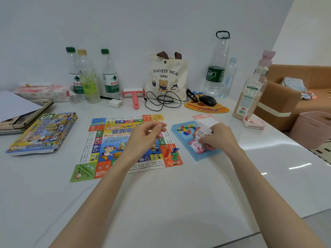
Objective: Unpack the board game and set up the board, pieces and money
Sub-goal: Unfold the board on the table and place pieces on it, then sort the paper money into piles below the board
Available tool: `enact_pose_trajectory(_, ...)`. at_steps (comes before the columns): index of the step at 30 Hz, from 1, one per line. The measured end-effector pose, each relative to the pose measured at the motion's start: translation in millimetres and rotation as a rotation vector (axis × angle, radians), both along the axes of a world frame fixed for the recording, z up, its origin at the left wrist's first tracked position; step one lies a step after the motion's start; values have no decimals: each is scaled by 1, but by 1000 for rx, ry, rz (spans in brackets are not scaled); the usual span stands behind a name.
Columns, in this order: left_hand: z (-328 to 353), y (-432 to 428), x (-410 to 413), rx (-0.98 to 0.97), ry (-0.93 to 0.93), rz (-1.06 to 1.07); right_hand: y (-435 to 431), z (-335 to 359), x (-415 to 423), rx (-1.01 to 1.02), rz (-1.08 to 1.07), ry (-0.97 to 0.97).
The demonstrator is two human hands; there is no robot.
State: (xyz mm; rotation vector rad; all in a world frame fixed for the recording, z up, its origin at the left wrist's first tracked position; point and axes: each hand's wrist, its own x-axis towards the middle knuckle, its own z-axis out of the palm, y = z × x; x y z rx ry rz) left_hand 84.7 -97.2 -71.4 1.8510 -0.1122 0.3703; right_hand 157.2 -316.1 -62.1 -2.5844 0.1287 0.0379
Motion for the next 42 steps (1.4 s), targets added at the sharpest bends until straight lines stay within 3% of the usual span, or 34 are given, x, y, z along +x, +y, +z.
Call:
enact_pose_trajectory(8, -2, 2, 1, -41, 72, 0, -2, 12, -4, 152, -14, -82)
enact_pose_trajectory(16, 10, 7, -4, -147, 212, -88, 29, 40, -37, 744, 233, -27)
enact_pose_trajectory(30, 17, 81, -50, -198, 225, 9, 121, 26, -66, 835, 534, 146)
enact_pose_trajectory(42, 10, 125, -61, -330, 327, 66, 171, 5, -70, 858, 533, 189)
